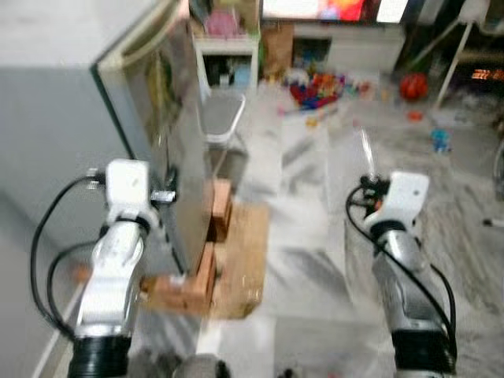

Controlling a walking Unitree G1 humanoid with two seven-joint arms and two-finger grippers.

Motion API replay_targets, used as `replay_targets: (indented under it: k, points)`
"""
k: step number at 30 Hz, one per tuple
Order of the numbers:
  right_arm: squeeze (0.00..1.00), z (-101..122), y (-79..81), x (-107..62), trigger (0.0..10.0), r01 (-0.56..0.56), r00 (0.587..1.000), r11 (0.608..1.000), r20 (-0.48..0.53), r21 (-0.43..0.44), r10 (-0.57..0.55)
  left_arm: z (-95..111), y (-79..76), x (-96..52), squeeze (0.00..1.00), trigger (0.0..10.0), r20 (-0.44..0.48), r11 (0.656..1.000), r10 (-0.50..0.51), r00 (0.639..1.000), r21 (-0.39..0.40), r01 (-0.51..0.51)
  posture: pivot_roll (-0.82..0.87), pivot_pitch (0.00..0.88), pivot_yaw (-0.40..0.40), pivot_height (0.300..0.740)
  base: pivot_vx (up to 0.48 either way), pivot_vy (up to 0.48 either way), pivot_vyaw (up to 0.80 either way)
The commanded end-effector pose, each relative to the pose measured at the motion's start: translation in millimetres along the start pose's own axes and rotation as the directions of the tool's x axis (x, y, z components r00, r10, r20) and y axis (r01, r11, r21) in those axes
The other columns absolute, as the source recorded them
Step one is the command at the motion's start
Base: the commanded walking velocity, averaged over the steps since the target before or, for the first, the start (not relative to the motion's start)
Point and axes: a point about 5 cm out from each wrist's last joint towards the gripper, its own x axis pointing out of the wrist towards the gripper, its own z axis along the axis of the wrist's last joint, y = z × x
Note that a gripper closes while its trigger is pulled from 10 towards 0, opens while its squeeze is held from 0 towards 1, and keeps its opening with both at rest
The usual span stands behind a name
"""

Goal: Restocking fridge

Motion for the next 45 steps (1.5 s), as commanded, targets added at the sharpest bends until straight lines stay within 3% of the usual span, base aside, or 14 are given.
replay_targets:
  k: [1,18,27,34,37,40,42,45]
  points:
    - [0.00,3.4,6.4,0.1,10.0,-0.013,1.000,1.000,0.009,0.005,0.013,0.3,-1.3,-4.3,0.00,10.0,0.009,1.000,-0.023,1.000,-0.010,0.023,0.04,0.000,-0.022,0.740,0.000,0.000,0.00]
    - [0.00,5.3,4.3,1.2,10.0,-0.021,1.000,1.000,0.005,-0.013,0.021,-1.2,-16.1,-4.3,0.00,10.0,0.023,0.998,-0.045,0.999,-0.038,0.046,0.02,0.000,-0.030,0.740,0.213,0.000,-0.24]
    - [0.00,1.6,3.7,-4.4,10.0,-0.024,1.000,0.999,-0.011,-0.023,0.024,-3.6,2.8,-5.7,0.00,10.0,0.013,0.994,0.108,0.994,-0.023,-0.108,0.02,0.000,-0.034,0.740,0.000,0.000,0.00]
    - [0.00,-1.5,-1.6,-12.6,10.0,-0.027,0.999,0.999,-0.033,-0.036,0.026,-9.0,29.1,-7.8,0.00,10.0,-0.016,0.960,0.280,0.960,-0.012,-0.280,0.01,0.000,-0.036,0.740,0.000,0.000,0.00]
    - [0.00,-4.2,-5.2,-17.5,10.0,-0.029,0.998,0.999,-0.050,-0.042,0.027,-11.4,36.6,-5.8,0.00,10.0,-0.034,0.954,0.298,0.954,-0.021,-0.299,0.00,0.000,-0.036,0.740,0.000,0.000,0.00]
    - [0.00,-5.5,-7.1,-20.5,10.0,-0.028,0.998,0.999,-0.061,-0.042,0.025,-13.4,37.2,-0.3,0.00,10.0,-0.047,0.961,0.274,0.961,-0.033,-0.275,0.00,0.000,-0.036,0.740,0.000,0.000,0.00]
    - [0.00,-4.5,-7.6,-24.5,10.0,-0.033,0.997,0.999,-0.069,-0.039,0.030,-14.2,30.6,11.3,0.00,10.0,-0.057,0.977,0.192,0.980,-0.078,-0.196,-0.02,0.004,-0.037,0.740,0.000,0.000,0.00]
    - [0.00,-3.5,-7.4,-28.4,10.0,-0.040,0.996,0.999,-0.077,-0.035,0.037,-12.2,25.8,19.8,0.00,10.0,-0.040,0.986,0.144,0.989,-0.082,-0.147,-0.02,0.007,-0.036,0.740,0.000,0.000,0.00]
